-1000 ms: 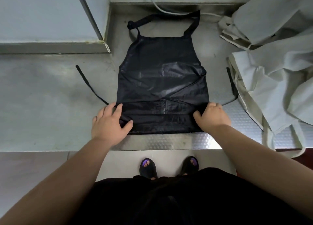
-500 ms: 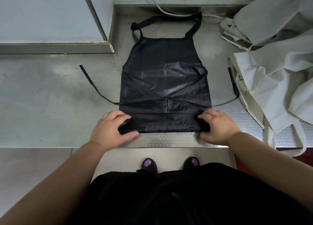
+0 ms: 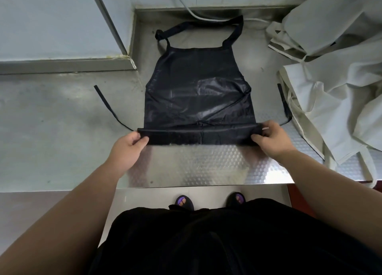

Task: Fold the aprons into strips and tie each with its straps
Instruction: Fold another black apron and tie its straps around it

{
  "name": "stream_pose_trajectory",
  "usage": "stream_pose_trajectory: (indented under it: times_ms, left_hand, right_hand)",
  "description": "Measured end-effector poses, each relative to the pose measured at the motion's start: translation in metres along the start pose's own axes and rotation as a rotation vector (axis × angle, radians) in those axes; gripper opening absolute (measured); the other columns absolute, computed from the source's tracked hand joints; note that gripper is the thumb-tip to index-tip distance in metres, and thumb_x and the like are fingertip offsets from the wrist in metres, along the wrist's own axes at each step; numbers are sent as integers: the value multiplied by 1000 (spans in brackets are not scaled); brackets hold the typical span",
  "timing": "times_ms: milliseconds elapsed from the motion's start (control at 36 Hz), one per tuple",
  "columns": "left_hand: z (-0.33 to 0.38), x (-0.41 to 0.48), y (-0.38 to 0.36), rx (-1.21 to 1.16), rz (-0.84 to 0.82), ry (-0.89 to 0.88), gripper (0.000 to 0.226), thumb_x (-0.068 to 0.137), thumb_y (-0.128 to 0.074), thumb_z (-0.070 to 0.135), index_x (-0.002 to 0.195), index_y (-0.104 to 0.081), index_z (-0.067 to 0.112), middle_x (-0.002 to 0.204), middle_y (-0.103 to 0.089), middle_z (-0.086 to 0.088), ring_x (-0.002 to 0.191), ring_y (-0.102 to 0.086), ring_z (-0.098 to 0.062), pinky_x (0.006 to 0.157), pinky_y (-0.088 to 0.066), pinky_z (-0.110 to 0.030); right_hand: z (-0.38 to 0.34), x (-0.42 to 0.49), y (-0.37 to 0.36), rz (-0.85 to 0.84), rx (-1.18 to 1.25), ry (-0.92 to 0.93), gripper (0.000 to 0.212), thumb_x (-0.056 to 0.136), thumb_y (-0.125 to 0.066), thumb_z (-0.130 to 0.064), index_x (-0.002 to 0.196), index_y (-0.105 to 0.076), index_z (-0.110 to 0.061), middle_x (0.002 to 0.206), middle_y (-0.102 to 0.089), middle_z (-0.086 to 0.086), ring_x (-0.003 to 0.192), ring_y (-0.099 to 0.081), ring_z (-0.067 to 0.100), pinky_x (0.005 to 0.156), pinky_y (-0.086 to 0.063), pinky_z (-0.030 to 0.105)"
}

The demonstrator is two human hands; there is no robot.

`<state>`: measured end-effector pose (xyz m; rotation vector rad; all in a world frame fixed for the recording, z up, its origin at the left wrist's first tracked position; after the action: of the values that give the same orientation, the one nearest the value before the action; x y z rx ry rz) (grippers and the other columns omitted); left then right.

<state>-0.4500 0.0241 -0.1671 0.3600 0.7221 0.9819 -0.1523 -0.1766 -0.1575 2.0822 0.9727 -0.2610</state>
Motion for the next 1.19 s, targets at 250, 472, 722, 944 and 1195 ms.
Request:
stream_pose_trajectory:
  times_ms: [250,472,722,944,1195]
  left_hand:
    - [4,18,-8,123,130,101,20,95,-52,29,81,-51,14,74,-53,-1,79,-50,-24,70,-34,-29]
    - [5,23,-16,96,302,282,20,89,-59,30,87,-62,11,82,-62,-3,87,-59,-28,72,-41,-28]
    - [16,12,-15,538,294,-464,21,80,-62,-8,97,-68,1,101,-61,-18,90,-58,-37,78,-47,-37]
    - [19,9,-22,853,-150,-466,76,85,-42,68,147,-29,27,157,-19,5,140,-24,-19,110,-24,-41]
    - [40,40,-1,611,-57,-431,36,85,-61,36,120,-63,27,118,-65,5,108,-59,-21,89,-42,-32]
  right_hand:
    - [-6,12,-13,93,-212,-22,36,98,-47,-33,126,-39,-11,109,-62,13,89,-55,28,72,-45,35]
    - [-17,18,-17,98,-460,-36,30,100,-40,-33,115,-39,-7,97,-59,16,77,-49,28,67,-42,36]
    - [-28,12,-26,47,-888,447,39,96,-41,-23,134,-50,-22,136,-48,3,125,-40,28,100,-26,37]
    - [-22,12,-18,-124,-896,474,70,84,-46,-61,145,-34,-27,154,-27,-4,138,-28,21,109,-21,36]
    - [-36,23,-4,-149,-587,373,55,84,-63,-35,134,-46,-22,118,-63,5,108,-58,27,92,-45,33]
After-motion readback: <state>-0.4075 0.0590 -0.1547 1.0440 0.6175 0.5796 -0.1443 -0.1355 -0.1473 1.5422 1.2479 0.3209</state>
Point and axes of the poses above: each hand's wrist, its own x-axis towards the middle knuckle, its own y-axis out of the back of the hand, z = x × y, the point moved 3 cm from there along x, towards the middle knuckle
